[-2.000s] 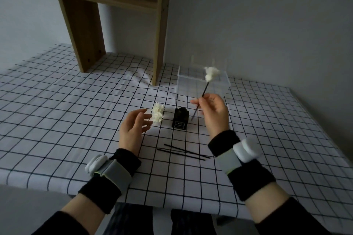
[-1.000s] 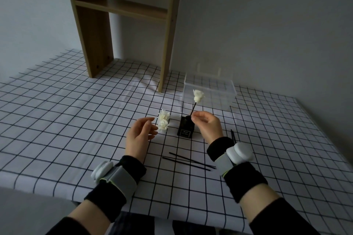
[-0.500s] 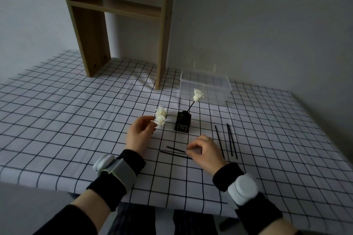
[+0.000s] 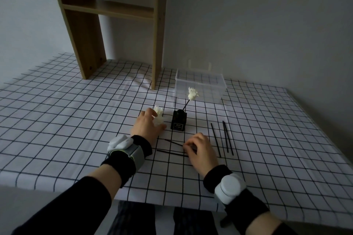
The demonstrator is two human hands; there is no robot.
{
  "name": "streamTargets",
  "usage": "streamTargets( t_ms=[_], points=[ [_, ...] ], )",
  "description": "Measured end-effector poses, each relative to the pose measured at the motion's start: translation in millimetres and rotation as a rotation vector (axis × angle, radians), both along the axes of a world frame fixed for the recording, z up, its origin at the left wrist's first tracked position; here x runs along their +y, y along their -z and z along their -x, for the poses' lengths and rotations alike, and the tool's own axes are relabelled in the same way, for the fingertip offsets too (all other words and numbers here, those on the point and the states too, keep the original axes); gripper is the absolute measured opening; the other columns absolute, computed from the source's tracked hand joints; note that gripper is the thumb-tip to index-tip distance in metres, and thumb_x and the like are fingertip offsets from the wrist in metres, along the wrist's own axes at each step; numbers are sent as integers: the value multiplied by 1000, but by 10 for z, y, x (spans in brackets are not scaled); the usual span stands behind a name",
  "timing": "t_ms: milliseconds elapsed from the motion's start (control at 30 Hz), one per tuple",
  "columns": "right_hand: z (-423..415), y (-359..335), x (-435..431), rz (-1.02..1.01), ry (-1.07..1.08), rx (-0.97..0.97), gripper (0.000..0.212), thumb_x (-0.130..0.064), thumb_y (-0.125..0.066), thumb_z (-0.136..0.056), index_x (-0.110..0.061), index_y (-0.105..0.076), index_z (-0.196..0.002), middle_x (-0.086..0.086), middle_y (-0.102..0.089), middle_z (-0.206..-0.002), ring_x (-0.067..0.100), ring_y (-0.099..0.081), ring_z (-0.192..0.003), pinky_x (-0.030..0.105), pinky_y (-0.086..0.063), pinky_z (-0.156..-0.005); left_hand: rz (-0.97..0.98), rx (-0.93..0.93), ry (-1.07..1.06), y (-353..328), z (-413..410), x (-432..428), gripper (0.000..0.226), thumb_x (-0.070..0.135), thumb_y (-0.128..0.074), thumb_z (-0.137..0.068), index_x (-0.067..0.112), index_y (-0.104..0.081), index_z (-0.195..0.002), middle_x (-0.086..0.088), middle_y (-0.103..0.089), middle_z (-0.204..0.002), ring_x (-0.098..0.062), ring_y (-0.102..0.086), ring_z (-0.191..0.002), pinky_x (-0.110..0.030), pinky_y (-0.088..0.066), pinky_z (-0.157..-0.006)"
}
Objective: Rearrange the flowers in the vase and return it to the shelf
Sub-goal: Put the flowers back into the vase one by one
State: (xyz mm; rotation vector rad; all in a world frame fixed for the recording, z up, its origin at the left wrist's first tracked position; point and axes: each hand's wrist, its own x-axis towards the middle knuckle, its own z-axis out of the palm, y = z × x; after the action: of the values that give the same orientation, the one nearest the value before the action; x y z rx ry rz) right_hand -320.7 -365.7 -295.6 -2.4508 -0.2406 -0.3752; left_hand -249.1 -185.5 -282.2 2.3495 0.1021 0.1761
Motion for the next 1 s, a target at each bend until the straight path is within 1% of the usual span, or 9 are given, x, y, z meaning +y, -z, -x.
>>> streamTargets(
  t_ms=[133, 233, 300, 400, 500, 600, 767, 900, 1000],
  points=[
    [15, 3, -6, -58, -24, -35, 7, -12, -61, -84, -6, -61, -81, 6, -54, -93, 16, -53, -85, 19, -49, -72, -10, -57, -28, 57, -5, -4, 26, 26, -62, -78, 18, -52, -101, -6, -57, -109, -24, -55, -93, -32, -41, -70],
    [25, -9, -13, -97, -25, -51, 6, -12, -59, -86, -6, -60, -84, 6, -54, -93, 15, -53, -84, 18, -48, -70, 139, -100, -35, 90, 28, 49, 18, 18, -61, -80, 14, -57, -96, -4, -63, -95, -16, -54, -76, -22, -38, -61],
    [24, -11, -11, -112, -22, -74, 6, -12, -57, -87, -7, -58, -85, 4, -55, -88, 16, -54, -81, 27, -50, -70, 308, -78, -30, 86, 76, 98, 18, 18, -66, -78, 14, -60, -94, 0, -62, -86, -12, -54, -73, -16, -39, -59],
    [21, -20, -1, -160, -2, -66, 5, -13, -55, -89, -8, -57, -87, 2, -59, -85, 19, -56, -78, 37, -53, -69, 661, 26, 21, 41, 162, 112, 11, 14, -66, -80, 12, -61, -89, -4, -64, -81, -16, -60, -74, -22, -50, -70],
    [6, -21, 20, -212, 14, -52, 6, -14, -54, -89, -9, -57, -88, 4, -63, -85, 21, -58, -77, 44, -53, -68, 984, 89, 52, 20, 264, 80, 5, 4, -59, -84, 8, -59, -82, -8, -63, -75, -14, -63, -65, -17, -54, -64],
    [8, -46, 42, -253, 13, -100, 4, -12, -55, -89, -8, -58, -89, 4, -63, -84, 21, -60, -76, 44, -54, -67, 1017, 71, 93, 23, 333, 82, 5, 2, -53, -87, 3, -58, -85, -9, -62, -74, -3, -64, -56, -12, -53, -60],
    [34, -69, 55, -192, -30, -196, 6, -9, -57, -88, -7, -61, -91, 7, -64, -85, 19, -60, -74, 38, -54, -62, 1031, 65, 116, 22, 345, 91, 12, 2, -52, -87, 7, -60, -80, 1, -67, -63, -4, -64, -55, -13, -53, -59],
    [48, -87, 70, -121, -40, -284, 7, -8, -60, -86, -6, -65, -90, 6, -64, -81, 10, -54, -71, 24, -48, -57, 1047, 63, 135, 36, 347, 89, 13, 2, -52, -87, 7, -60, -80, 4, -70, -58, -5, -66, -57, -13, -53, -59],
    [54, -103, 72, -97, -34, -290, 8, -8, -61, -85, -6, -66, -90, 7, -65, -81, 14, -58, -71, 24, -49, -56, 1016, 51, 144, 34, 364, 76, 15, 1, -54, -86, 10, -62, -76, 2, -70, -60, -6, -67, -59, -13, -53, -60]
  ],
)
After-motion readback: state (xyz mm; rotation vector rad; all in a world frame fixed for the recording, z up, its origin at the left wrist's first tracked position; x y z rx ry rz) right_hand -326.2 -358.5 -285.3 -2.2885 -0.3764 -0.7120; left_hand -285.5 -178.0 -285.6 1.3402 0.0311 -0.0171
